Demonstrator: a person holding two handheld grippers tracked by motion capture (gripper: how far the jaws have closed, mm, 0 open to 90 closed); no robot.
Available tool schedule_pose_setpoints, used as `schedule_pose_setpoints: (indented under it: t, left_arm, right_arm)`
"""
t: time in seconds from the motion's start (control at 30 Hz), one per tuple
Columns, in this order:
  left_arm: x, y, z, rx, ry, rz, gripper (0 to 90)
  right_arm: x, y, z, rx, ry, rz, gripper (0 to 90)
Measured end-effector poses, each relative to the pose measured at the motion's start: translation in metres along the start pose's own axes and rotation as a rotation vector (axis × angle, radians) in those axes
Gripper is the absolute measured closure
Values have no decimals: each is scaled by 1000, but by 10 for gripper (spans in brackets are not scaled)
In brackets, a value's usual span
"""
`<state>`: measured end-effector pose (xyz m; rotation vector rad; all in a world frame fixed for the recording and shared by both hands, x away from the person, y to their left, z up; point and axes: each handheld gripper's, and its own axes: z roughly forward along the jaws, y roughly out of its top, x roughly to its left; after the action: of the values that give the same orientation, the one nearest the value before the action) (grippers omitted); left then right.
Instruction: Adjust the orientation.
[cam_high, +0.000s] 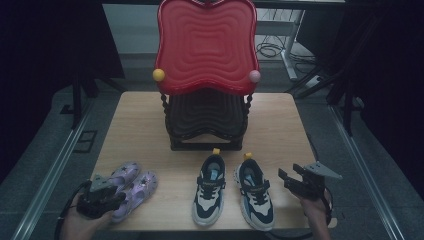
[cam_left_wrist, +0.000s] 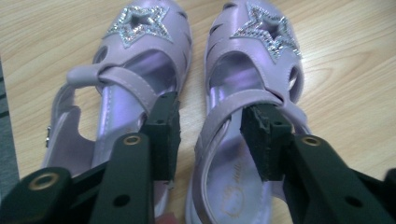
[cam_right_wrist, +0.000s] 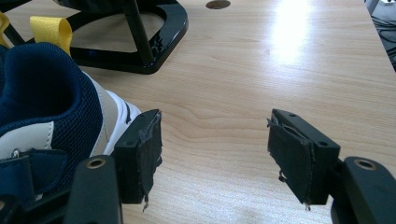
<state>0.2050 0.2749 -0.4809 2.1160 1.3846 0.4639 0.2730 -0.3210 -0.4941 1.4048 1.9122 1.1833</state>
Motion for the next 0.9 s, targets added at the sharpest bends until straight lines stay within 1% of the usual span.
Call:
schedule_pose_setpoints:
  t: [0.07, 0.13, 0.17, 0.23, 0.4, 0.53, 0.73, 0.9]
  left_arm:
    - [1, -1, -5, -12, -8, -13, 526]
    - [2, -3, -8, -13, -3, -16, 510]
    - [3, -5, -9, -12, -9, -18, 499]
    - [4, -7, -12, -26, -19, -29, 484]
    - [7, -6, -18, -43, -8, -40, 475]
    - [8, -6, -20, -43, -13, -42, 461]
    - [11, -9, -22, -42, -13, -53, 406]
    - [16, -11, -27, -44, -19, -63, 384]
  right_arm:
    - [0, 0, 0, -1, 0, 1, 352]
    - [0, 0, 0, -2, 0, 0, 352]
    - [0, 0, 0, -1, 0, 0, 352]
    - [0, 0, 0, 1, 0, 1, 352]
    - [0, -1, 1, 2, -1, -2, 352]
    - [-1, -1, 1, 4, -2, 1, 352]
    - [1, -1, 0, 3, -1, -1, 352]
    - [0, -1, 1, 4, -3, 2, 352]
